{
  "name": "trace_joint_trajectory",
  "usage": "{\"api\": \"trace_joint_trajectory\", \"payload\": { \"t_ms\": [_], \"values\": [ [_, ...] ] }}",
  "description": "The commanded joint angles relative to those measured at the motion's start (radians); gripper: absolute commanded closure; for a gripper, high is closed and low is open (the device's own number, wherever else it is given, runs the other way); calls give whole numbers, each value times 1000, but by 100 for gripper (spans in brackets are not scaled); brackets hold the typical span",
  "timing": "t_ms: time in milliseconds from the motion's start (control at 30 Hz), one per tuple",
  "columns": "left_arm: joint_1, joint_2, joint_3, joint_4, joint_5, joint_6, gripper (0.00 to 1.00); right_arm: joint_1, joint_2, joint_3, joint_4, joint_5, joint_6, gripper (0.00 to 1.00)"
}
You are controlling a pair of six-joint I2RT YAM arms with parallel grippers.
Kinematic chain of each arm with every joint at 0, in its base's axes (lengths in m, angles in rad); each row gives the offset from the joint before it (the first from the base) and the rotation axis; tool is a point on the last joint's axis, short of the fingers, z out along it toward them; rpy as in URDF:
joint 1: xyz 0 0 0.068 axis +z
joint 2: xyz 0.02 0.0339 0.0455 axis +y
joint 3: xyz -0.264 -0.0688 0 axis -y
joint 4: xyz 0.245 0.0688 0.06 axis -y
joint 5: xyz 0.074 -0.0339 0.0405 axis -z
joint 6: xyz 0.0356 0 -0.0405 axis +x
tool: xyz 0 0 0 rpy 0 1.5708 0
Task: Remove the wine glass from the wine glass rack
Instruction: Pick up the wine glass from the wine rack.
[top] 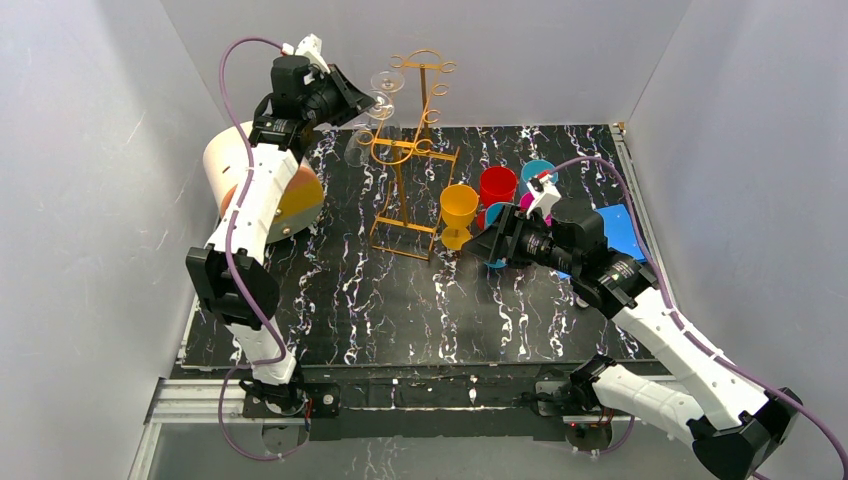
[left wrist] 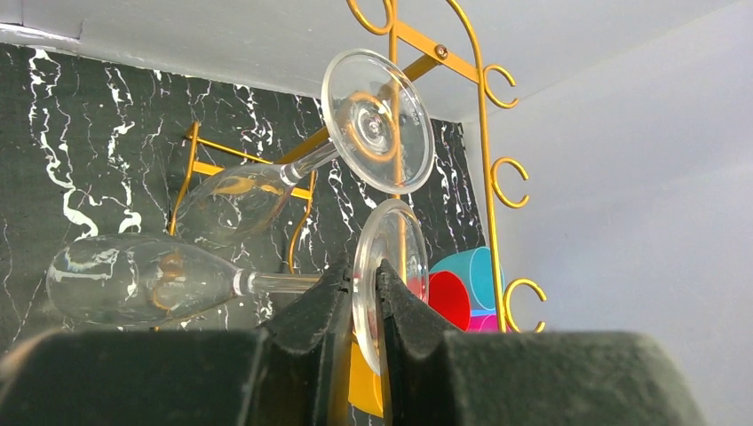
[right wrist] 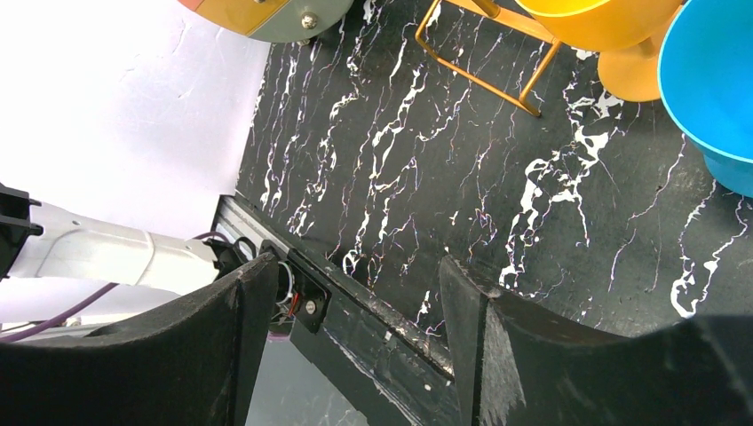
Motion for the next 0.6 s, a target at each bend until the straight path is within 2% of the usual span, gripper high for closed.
{"api": "trace_joint_trajectory", "payload": {
  "t_ms": [0, 567],
  "values": [
    [5, 1, 1, -74, -10, 21, 100, -3, 2, 20, 5, 11, 9, 25],
    [15, -7, 85, -34, -2, -91, 100, -3, -6, 15, 10, 10, 17, 25]
  ]
}}
